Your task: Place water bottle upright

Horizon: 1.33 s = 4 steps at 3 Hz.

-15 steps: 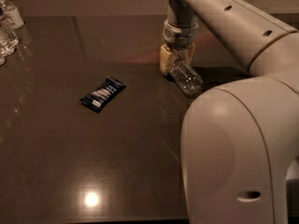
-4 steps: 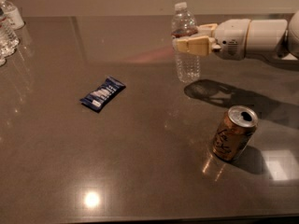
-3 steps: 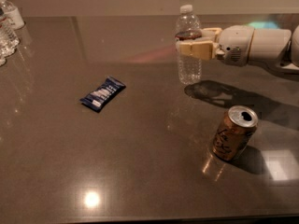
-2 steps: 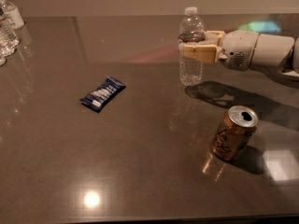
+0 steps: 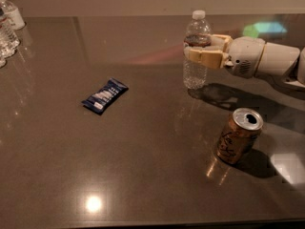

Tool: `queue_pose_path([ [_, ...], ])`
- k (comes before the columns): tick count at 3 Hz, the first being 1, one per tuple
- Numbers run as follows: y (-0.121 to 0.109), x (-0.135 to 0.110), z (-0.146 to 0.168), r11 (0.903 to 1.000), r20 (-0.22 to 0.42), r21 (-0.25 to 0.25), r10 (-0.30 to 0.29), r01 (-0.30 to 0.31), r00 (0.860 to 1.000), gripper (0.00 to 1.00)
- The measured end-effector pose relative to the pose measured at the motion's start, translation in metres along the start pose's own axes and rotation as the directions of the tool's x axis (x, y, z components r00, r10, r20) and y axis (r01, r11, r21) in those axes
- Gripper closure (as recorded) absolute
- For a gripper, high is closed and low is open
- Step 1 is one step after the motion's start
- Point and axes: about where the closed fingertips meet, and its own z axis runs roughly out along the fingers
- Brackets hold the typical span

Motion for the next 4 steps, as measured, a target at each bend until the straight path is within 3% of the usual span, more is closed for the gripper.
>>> queue_pose_path([
  [2,-0.003,0.013,0.000,0.9998,0.026,-0.010,-0.017,0.017,1.000,1.00],
  [3,-0.004,0.018,0.000,0.9995,0.053,-0.012,-0.027,0.028,0.998,0.82],
  [4,-0.003,0.023,-0.001,0.9988,0.068,-0.008,-0.048,0.049,0.997,0.58],
])
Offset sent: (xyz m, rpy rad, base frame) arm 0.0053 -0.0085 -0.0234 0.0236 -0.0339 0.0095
